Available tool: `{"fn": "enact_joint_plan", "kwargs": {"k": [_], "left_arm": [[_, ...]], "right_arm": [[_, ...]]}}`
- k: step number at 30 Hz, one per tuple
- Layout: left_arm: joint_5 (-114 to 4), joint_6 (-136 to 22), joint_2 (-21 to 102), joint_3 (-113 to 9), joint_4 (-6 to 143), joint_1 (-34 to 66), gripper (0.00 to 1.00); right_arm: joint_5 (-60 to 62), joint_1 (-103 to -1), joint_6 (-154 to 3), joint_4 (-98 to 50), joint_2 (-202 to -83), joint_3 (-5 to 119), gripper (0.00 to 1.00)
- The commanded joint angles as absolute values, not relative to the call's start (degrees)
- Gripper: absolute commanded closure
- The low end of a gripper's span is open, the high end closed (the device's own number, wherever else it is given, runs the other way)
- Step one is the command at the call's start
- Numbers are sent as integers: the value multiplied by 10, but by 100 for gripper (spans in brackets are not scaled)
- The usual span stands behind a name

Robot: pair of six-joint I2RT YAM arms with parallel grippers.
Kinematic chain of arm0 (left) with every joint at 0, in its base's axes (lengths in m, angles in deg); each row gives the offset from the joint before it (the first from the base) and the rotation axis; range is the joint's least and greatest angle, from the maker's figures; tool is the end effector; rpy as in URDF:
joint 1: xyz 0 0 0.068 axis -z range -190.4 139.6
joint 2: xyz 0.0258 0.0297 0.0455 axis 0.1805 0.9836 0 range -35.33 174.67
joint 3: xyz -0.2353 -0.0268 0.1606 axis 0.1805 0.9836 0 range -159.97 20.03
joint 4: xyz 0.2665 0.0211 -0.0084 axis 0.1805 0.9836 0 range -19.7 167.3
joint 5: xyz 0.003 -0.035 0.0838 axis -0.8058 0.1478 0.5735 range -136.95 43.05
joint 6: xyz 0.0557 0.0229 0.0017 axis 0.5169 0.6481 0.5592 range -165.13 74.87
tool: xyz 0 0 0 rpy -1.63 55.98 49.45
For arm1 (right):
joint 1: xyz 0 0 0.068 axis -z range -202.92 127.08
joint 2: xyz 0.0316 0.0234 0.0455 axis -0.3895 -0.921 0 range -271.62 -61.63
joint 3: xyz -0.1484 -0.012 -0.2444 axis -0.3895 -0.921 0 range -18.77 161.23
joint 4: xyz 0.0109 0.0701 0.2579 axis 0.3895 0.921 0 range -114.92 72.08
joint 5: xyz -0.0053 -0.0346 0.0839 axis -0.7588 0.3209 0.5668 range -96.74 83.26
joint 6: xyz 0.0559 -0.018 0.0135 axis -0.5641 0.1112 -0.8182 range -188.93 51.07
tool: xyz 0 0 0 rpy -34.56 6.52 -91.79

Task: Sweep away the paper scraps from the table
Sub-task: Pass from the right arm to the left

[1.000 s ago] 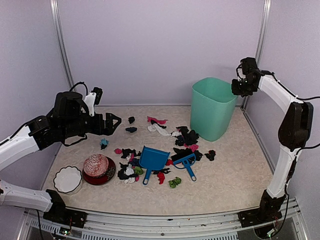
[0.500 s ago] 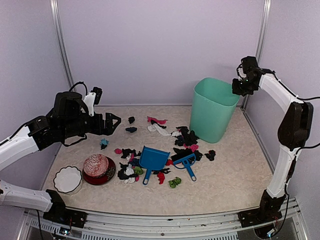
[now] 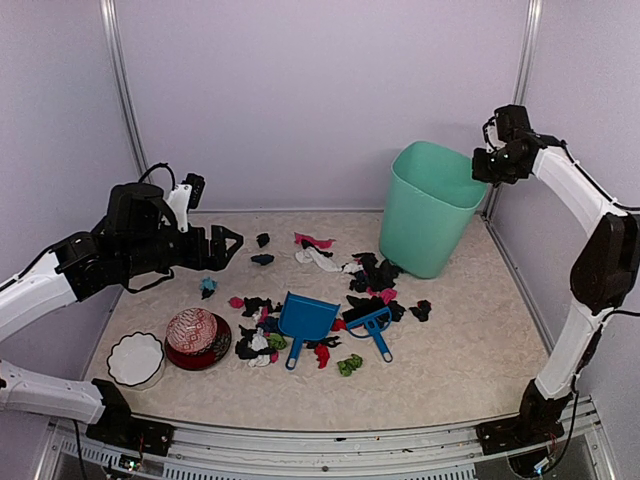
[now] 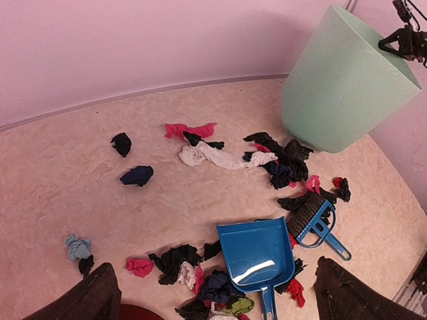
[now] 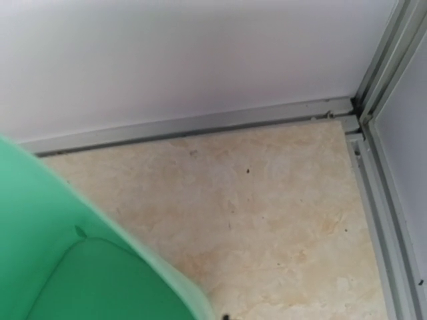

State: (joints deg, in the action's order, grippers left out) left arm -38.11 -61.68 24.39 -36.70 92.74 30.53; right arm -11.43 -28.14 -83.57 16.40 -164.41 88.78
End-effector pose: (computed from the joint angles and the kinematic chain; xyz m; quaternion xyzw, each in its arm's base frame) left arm 0.1863 -0.1525 0.3495 0.1377 0.8325 -0.1990 0.4983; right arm 0.4207 0.0346 0.3945 0.0917 0.8879 0.0414 0.4489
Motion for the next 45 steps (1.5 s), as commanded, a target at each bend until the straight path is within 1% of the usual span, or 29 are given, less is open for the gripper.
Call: {"fn": "enact_joint_plan", "kwargs": {"k": [1, 10, 19, 32, 38, 45], "left_arm": [[-402, -629, 242, -408, 917, 318, 1], [-414, -633, 284, -502, 921, 361, 1], [-428, -633, 344, -559, 914, 402, 1], [-415, -643, 446, -662, 932, 427, 2], [-396, -648, 499, -705, 947, 428, 3], [-359, -649, 541, -737, 956, 427, 7]], "right_arm": [[-115, -298, -847, 114, -1573, 872, 100], [-204, -383, -820, 94, -1501, 812, 100], [-325, -506, -787, 88, -1465, 779, 100], [-555, -687, -711, 69, -1473, 804, 100], [-615, -745, -673, 40, -1481, 817, 100], [-673, -797, -627, -3, -1484, 816, 100]]}}
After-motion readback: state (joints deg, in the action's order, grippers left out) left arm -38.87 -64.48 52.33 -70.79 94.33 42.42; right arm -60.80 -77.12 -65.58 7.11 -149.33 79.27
